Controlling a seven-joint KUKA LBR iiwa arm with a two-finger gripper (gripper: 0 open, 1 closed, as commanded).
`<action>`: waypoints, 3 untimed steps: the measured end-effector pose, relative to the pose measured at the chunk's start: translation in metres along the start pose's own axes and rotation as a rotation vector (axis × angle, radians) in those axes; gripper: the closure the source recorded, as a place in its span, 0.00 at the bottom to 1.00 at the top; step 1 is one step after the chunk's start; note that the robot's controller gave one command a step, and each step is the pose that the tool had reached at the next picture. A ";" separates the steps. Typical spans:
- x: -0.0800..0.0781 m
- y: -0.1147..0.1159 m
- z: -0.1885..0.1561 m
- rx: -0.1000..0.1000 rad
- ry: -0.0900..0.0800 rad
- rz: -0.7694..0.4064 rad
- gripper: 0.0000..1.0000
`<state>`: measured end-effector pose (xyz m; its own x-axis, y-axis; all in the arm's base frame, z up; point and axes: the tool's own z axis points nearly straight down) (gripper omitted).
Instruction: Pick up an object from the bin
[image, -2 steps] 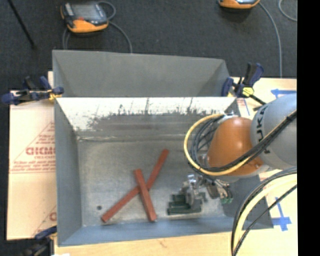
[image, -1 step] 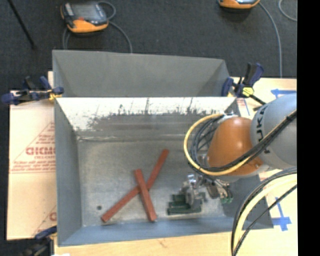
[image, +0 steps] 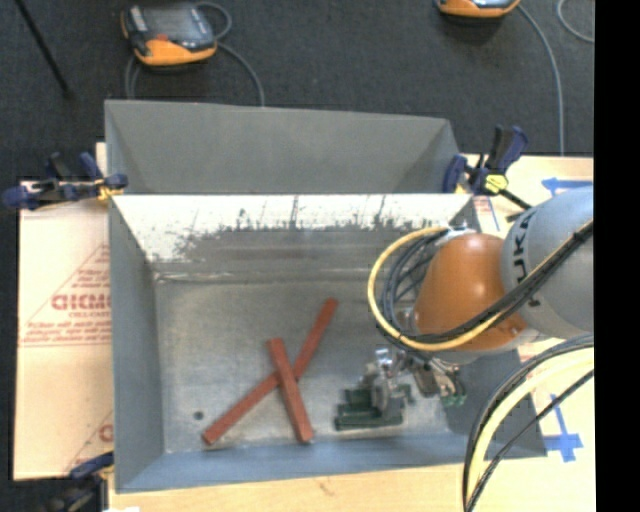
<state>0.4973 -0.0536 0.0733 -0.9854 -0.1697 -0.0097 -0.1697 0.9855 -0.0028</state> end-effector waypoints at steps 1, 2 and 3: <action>0.000 0.000 -0.002 0.000 0.002 0.000 1.00; 0.001 0.000 -0.006 -0.001 0.008 -0.001 1.00; 0.002 0.000 -0.021 -0.003 0.015 -0.001 1.00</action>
Offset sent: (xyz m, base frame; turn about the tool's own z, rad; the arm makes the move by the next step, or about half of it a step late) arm 0.0002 0.0001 0.0255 0.0000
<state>0.4950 -0.0542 0.0946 -0.9853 -0.1705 0.0050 -0.1705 0.9854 0.0006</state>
